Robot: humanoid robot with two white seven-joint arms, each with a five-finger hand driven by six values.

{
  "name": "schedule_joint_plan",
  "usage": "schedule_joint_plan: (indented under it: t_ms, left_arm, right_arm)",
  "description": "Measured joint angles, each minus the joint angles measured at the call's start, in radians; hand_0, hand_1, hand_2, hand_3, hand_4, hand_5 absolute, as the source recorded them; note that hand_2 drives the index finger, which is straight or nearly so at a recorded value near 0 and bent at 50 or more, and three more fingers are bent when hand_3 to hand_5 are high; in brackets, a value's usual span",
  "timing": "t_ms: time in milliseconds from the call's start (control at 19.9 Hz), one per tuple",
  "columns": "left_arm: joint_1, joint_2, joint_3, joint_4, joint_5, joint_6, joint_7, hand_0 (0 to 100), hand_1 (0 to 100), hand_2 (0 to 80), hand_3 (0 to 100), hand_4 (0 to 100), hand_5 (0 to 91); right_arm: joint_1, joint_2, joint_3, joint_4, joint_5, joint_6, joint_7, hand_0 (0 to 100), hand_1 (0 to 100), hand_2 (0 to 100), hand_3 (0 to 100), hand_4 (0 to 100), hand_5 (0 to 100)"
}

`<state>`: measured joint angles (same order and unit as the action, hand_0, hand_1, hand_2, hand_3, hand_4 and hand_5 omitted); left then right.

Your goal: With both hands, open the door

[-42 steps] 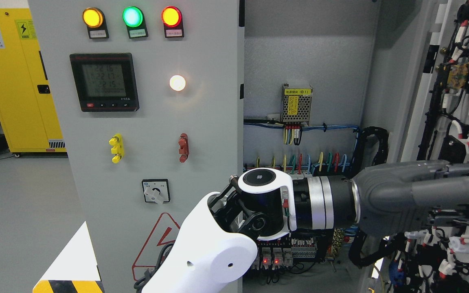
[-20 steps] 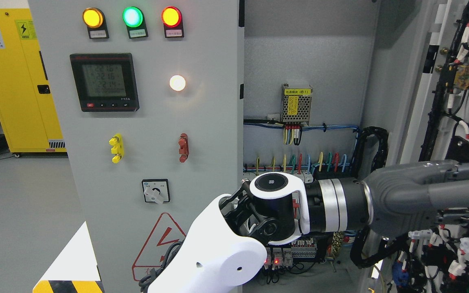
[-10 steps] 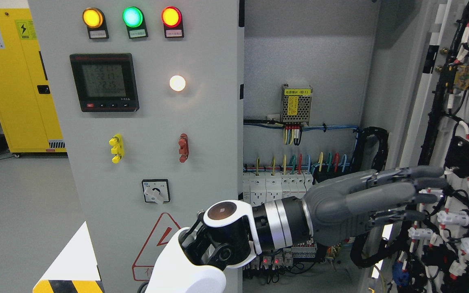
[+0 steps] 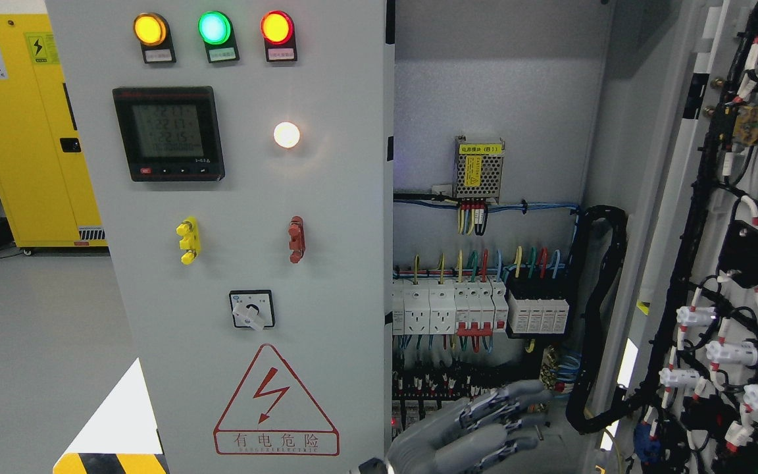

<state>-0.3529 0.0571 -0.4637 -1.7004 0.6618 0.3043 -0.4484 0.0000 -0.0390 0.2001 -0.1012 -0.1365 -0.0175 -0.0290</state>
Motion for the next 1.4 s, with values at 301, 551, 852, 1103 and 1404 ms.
schedule_joint_plan:
  t_ms: [301, 551, 852, 1103, 1404]
  left_arm:
    - [0.274, 0.078, 0.017, 0.057, -0.109, -0.197, -0.002, 12, 56, 0.0, 0, 0, 0.0]
    - [0.391, 0.086, 0.027, 0.295, -0.147, -0.431, -0.006, 12, 56, 0.0, 0, 0, 0.0]
    - [0.433, 0.031, 0.035, 0.756, -0.164, -0.668, -0.01, 12, 56, 0.0, 0, 0, 0.0]
    - [0.453, -0.001, 0.041, 1.082, -0.167, -0.69, -0.012, 12, 56, 0.0, 0, 0, 0.0]
    - [0.458, -0.025, 0.063, 1.343, -0.167, -0.605, 0.028, 12, 56, 0.0, 0, 0, 0.0]
  right_arm:
    - [0.0, -0.001, 0.0, 0.0, 0.0, 0.0, 0.0, 0, 50, 4, 0, 0, 0]
    - [0.0, -0.001, 0.0, 0.0, 0.0, 0.0, 0.0, 0, 50, 4, 0, 0, 0]
    - [0.0, 0.0, -0.001, 0.0, 0.0, 0.0, 0.0, 0, 50, 4, 0, 0, 0]
    - [0.0, 0.0, -0.002, 0.0, 0.0, 0.0, 0.0, 0, 50, 4, 0, 0, 0]
    - [0.0, 0.001, -0.002, -0.003, 0.0, 0.0, 0.0, 0, 50, 4, 0, 0, 0]
